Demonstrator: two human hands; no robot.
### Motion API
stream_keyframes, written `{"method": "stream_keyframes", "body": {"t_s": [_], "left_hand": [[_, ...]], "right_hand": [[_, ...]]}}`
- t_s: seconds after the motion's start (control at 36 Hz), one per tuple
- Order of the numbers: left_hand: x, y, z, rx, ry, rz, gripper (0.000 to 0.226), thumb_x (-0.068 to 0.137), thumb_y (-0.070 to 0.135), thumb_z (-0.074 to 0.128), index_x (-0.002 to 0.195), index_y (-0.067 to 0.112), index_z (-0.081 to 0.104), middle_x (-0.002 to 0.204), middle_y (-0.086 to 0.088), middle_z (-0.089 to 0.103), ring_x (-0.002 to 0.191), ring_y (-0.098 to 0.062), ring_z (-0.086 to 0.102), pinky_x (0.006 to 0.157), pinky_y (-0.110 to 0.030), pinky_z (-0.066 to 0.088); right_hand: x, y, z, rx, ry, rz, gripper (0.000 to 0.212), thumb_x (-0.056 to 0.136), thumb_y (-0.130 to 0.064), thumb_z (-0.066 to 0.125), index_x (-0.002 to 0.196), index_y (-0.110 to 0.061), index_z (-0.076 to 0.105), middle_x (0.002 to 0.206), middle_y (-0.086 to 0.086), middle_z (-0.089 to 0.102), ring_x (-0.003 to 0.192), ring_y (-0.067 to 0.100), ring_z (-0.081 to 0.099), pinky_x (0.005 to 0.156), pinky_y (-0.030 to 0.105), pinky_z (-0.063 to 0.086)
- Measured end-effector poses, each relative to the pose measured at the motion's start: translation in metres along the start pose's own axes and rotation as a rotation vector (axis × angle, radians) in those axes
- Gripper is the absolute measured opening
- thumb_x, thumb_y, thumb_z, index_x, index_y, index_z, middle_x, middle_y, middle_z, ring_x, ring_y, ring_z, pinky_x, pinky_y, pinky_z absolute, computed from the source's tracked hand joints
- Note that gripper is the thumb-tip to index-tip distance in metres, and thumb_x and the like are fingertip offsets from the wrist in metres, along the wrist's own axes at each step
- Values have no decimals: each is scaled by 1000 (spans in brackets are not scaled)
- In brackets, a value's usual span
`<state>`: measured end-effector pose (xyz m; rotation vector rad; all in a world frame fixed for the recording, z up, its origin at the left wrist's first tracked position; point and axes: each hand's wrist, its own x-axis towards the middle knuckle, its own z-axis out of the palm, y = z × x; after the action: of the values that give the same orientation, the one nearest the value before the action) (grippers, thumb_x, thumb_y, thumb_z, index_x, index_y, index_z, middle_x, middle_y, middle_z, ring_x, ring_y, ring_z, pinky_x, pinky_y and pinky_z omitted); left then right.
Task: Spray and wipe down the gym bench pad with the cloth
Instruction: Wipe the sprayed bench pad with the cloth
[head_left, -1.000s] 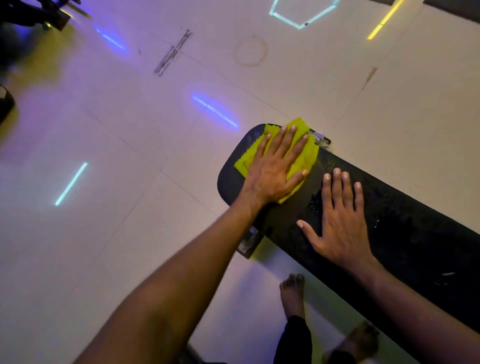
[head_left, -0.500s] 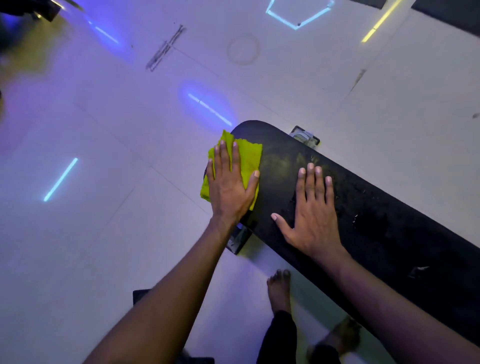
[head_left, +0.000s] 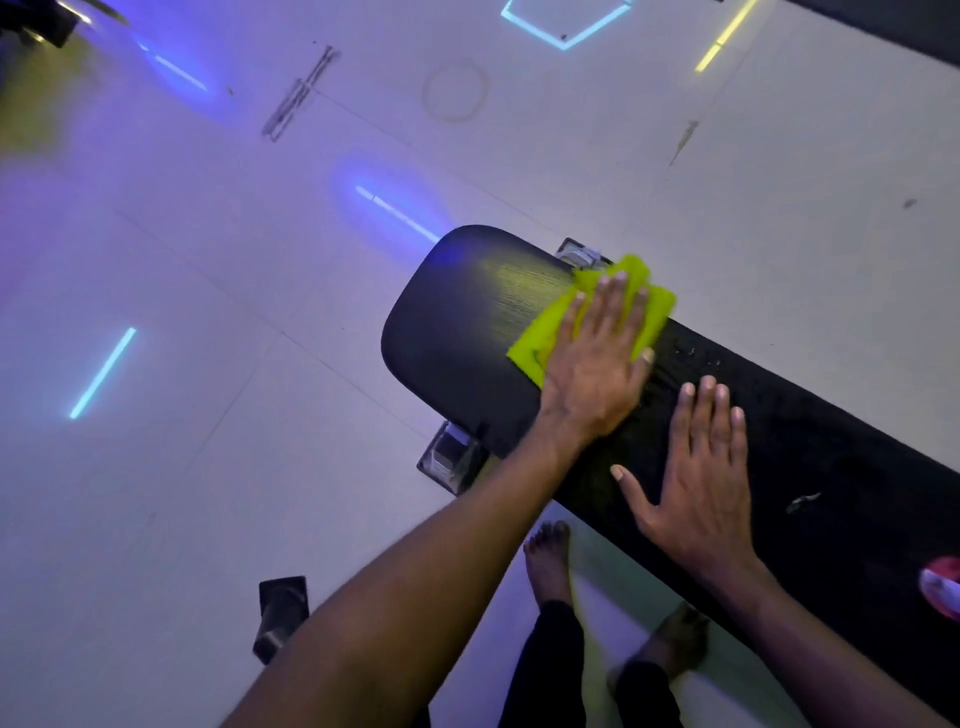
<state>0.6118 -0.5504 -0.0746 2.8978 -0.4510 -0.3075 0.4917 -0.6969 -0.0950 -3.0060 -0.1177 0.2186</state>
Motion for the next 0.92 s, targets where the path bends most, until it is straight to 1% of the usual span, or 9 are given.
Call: {"method": "stream_keyframes", "body": {"t_s": [0.08, 0.14, 0.25, 0.33, 0.39, 0.53, 0.64, 0.78, 0.92], "left_hand": [[-5, -1, 3, 80, -49, 222, 69, 103, 49, 32, 163, 21, 13, 172, -8, 6, 159, -22, 3, 129, -44, 7], [2, -21, -1, 124, -39, 263, 71, 102, 54, 32, 163, 23, 13, 172, -6, 8, 159, -22, 5, 129, -44, 7], [11, -42, -9, 115, 2, 79, 73, 103, 56, 28, 163, 18, 10, 172, -8, 5, 159, -24, 2, 128, -46, 10], [7, -4, -5, 48, 59, -132, 71, 103, 47, 30, 163, 14, 10, 171, -12, 3, 159, -26, 0, 130, -44, 5], [2, 28, -1, 12, 45, -170, 70, 104, 42, 31, 163, 13, 9, 171, -13, 2, 159, -26, -1, 130, -45, 4], [-35, 61, 13, 43, -60, 169, 67, 103, 39, 34, 163, 16, 13, 171, -10, 6, 159, -22, 3, 129, -43, 8], [-58, 27, 13, 146, -78, 329, 66, 104, 41, 35, 163, 20, 14, 171, -6, 10, 159, -22, 6, 130, -43, 9], [-56, -41, -8, 205, 9, 81, 65, 104, 34, 34, 163, 17, 14, 171, -8, 10, 159, -24, 8, 130, -40, 4], [-55, -78, -32, 103, 5, -190, 67, 106, 32, 33, 162, 11, 5, 170, -14, 8, 159, -28, 3, 130, -41, 5]], "right_hand": [[-9, 7, 1, 9, 15, 18, 107, 92, -75, 29, 163, 0, 0, 172, 22, -5, 161, 36, -2, 130, 56, 9], [-15, 11, 3, 8, 19, 23, 107, 92, -76, 27, 163, 0, 0, 172, 21, -5, 161, 36, -2, 130, 55, 8], [-25, 18, 4, 21, 22, 38, 109, 92, -76, 32, 162, 0, -1, 172, 21, -6, 161, 36, -3, 131, 54, 5], [-36, 25, 4, 24, 27, 57, 109, 91, -75, 33, 162, 0, -1, 172, 22, -6, 161, 37, -3, 130, 55, 6], [-44, 29, 4, 26, 30, 62, 109, 92, -75, 32, 162, 1, -1, 172, 22, -5, 161, 38, -2, 130, 55, 7], [-59, 37, 4, 8, 26, 65, 110, 89, -72, 37, 162, 2, 1, 172, 24, -4, 161, 38, 0, 130, 56, 10], [-65, 39, 2, -1, 20, 69, 111, 88, -72, 38, 162, 3, 1, 171, 25, -2, 161, 39, 0, 129, 57, 10], [-61, 27, -1, 6, 5, 44, 110, 90, -72, 36, 161, 3, -1, 171, 26, -3, 160, 39, -2, 129, 57, 11], [-44, 6, -1, 7, -5, -18, 109, 92, -72, 36, 161, 4, -1, 171, 26, -3, 160, 39, -4, 129, 57, 11]]}}
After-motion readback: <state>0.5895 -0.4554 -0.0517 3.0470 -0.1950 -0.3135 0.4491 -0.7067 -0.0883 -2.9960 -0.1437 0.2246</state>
